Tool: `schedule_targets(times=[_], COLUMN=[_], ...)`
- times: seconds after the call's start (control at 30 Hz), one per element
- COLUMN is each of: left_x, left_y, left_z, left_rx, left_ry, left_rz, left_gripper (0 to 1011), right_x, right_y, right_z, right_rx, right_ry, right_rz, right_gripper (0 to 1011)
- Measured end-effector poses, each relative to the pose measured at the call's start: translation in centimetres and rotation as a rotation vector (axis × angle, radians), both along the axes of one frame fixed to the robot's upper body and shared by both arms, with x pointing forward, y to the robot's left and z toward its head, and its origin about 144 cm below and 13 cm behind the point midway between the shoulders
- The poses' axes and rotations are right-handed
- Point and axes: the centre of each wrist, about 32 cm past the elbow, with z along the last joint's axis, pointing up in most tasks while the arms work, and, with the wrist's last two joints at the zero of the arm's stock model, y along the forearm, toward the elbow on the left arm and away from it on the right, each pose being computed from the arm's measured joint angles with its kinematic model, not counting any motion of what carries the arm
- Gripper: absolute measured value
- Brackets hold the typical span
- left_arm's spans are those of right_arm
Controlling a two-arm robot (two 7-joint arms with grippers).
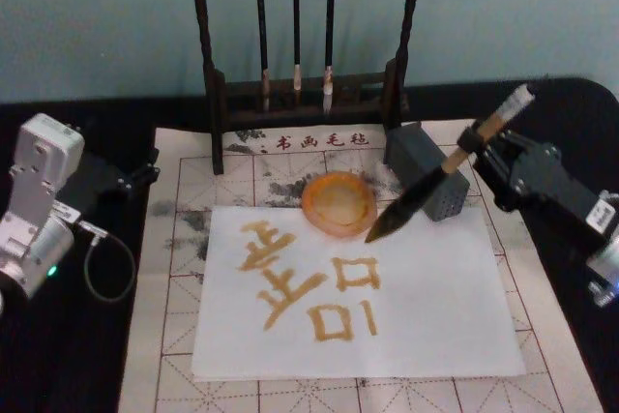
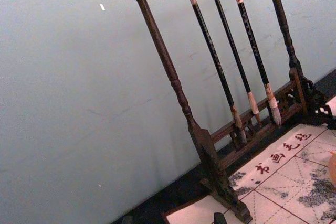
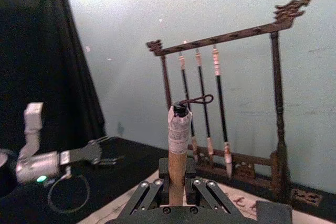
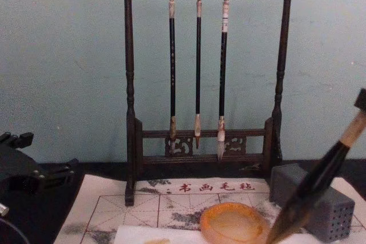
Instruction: Pick up the brush from the inkstone, write on the paper, then place the brush back to its original position.
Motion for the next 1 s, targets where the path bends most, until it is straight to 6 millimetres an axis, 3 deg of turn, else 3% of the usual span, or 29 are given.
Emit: schedule_targets(times=[0.3,1.0], left_x=[0.0,0.0], left_y=[0.0,0.0], left_z=[0.0,0.0], left_rx=[0.000,0.000], left_ry=[0.000,0.000], left_rz=[0.000,0.000], left_gripper=[1001,1001], right_x=[-1.7,-1.7], right_y=[-1.3,-1.9], right_z=[-0.5,-1.2], right_rx=[-0.032,-0.128], right_ry=[-0.029,-0.102], right_rz=[0.088,0.197], right_gripper=[179,179])
